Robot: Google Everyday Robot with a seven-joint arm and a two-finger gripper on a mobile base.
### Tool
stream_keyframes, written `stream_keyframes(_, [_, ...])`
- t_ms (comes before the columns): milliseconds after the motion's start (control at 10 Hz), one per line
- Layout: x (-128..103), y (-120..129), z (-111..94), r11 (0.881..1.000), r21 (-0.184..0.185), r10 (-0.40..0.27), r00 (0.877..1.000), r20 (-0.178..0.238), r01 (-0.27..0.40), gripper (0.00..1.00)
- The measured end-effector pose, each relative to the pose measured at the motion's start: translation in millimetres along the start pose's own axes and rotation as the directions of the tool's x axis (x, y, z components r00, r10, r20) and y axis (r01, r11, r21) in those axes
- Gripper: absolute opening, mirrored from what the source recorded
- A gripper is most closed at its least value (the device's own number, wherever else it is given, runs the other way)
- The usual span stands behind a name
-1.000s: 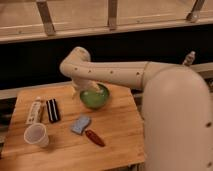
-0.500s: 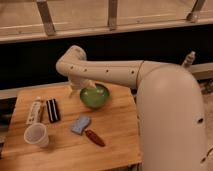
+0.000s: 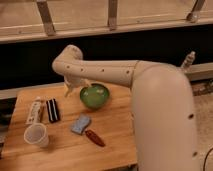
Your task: Place the eraser in the ceramic cup
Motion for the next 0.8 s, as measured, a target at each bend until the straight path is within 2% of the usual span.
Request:
stream_keyframes(300, [-50.9,52.2,10.8,0.996,-0.053,-0.067,0.997,0.045,0.069,0.8])
stream_keyframes(400, [-57.5,57.8,12.5,0.995,-0.061,-0.07,0.996,0.053,0.073,0.8])
stream_keyframes(800, [-56.3,56.2,13.5,0.995,-0.065,-0.072,0.996,0.045,0.075,0.8])
